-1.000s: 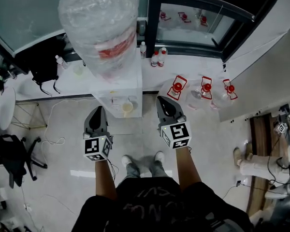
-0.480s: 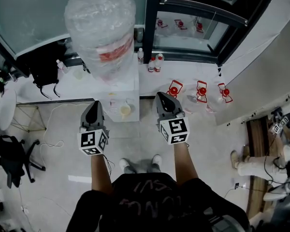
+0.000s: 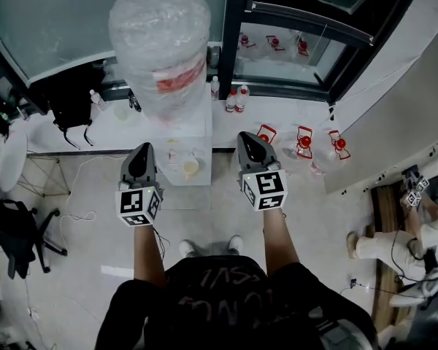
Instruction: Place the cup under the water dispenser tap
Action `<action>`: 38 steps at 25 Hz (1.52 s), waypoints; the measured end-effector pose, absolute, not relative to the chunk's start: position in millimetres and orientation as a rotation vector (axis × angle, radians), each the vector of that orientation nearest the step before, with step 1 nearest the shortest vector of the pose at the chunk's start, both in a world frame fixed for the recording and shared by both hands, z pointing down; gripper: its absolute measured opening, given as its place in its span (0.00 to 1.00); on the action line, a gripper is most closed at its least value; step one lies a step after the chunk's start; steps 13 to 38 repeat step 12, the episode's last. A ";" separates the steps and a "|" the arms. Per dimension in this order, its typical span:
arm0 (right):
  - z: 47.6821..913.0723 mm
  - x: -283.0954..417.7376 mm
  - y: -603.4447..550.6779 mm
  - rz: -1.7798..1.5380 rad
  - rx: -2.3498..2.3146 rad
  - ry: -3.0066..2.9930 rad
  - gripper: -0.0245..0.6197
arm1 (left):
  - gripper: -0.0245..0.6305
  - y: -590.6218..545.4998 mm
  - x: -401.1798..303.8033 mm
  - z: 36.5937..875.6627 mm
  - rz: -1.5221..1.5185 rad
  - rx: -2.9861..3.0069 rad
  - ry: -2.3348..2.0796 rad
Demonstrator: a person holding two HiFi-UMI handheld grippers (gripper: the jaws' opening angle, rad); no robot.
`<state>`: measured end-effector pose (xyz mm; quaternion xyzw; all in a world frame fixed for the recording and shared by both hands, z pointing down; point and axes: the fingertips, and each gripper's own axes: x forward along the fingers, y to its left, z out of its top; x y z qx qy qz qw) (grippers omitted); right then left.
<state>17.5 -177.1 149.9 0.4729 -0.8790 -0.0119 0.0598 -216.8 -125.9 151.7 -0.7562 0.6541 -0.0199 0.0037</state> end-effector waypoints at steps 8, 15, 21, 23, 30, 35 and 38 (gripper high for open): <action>142.5 13.0 -177.6 -0.048 1.432 -2.663 0.06 | 0.07 -124.6 -220.8 144.1 -0.036 -2.355 2.056; 141.4 15.3 -178.9 -0.061 1.447 -2.653 0.06 | 0.07 -124.3 -223.5 144.7 -0.031 -2.355 2.056; 141.4 15.3 -178.9 -0.061 1.447 -2.653 0.06 | 0.07 -124.3 -223.5 144.7 -0.031 -2.355 2.056; 141.4 15.3 -178.9 -0.061 1.447 -2.653 0.06 | 0.07 -124.3 -223.5 144.7 -0.031 -2.355 2.056; 141.4 15.3 -178.9 -0.061 1.447 -2.653 0.06 | 0.07 -124.3 -223.5 144.7 -0.031 -2.355 2.056; 141.4 15.3 -178.9 -0.061 1.447 -2.653 0.06 | 0.07 -124.3 -223.5 144.7 -0.031 -2.355 2.056; 141.4 15.3 -178.9 -0.061 1.447 -2.653 0.06 | 0.07 -124.3 -223.5 144.7 -0.031 -2.355 2.056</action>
